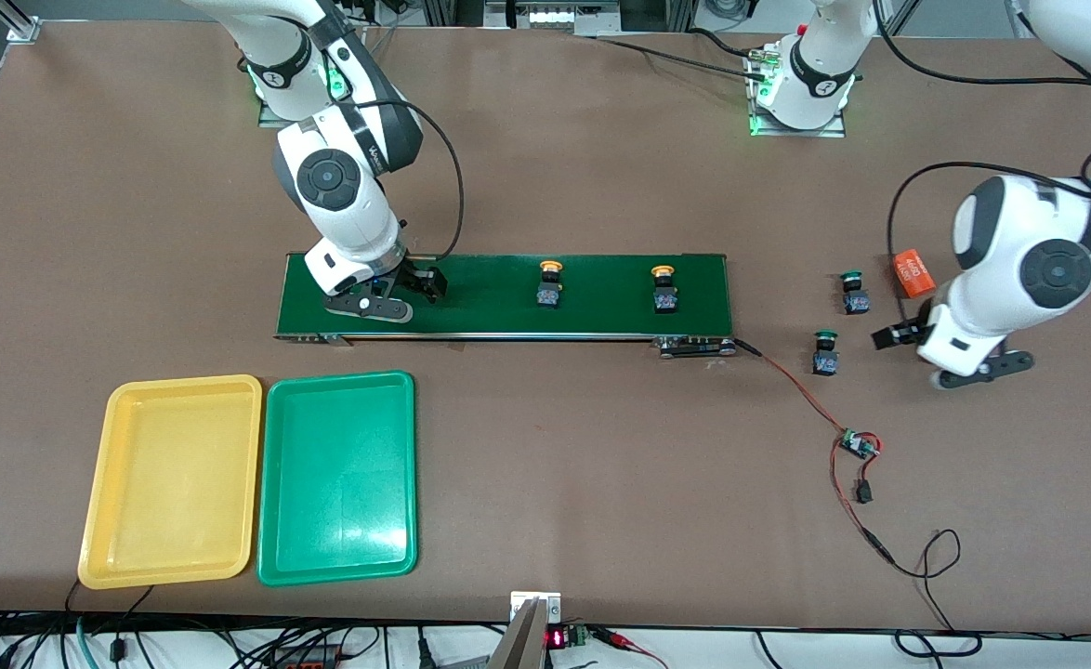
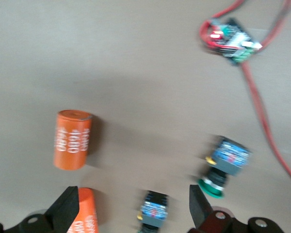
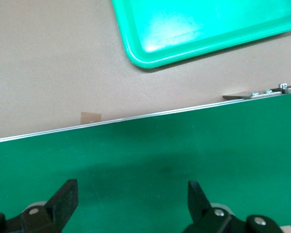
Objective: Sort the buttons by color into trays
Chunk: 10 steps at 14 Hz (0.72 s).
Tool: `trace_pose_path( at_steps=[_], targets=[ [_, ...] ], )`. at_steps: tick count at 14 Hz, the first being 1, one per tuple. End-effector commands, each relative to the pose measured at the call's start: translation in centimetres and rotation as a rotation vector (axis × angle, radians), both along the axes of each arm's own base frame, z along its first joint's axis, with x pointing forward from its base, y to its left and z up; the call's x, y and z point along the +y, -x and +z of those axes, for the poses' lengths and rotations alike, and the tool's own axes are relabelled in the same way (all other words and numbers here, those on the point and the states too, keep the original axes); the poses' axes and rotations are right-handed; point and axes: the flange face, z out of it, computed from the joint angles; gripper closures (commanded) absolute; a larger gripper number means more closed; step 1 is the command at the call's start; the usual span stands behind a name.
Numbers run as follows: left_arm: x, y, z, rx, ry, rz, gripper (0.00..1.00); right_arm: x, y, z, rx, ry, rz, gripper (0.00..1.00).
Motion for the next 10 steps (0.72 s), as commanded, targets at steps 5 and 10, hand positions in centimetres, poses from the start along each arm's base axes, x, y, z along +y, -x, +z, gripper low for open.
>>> trace_pose_path(
  at_steps=[5, 10],
  targets=[
    [12.4, 2.5, -6.3, 0.008, 0.095, -0.027, 0.0, 2.8, -0.3, 1.9, -0.051, -0.031, 0.002, 0.0],
    [12.6, 4.0, -9.4, 0.062, 0.138, -0.047, 0.0, 7.0, 2.9, -0.6, -0.016, -0.005, 0.201, 0.0]
  ],
)
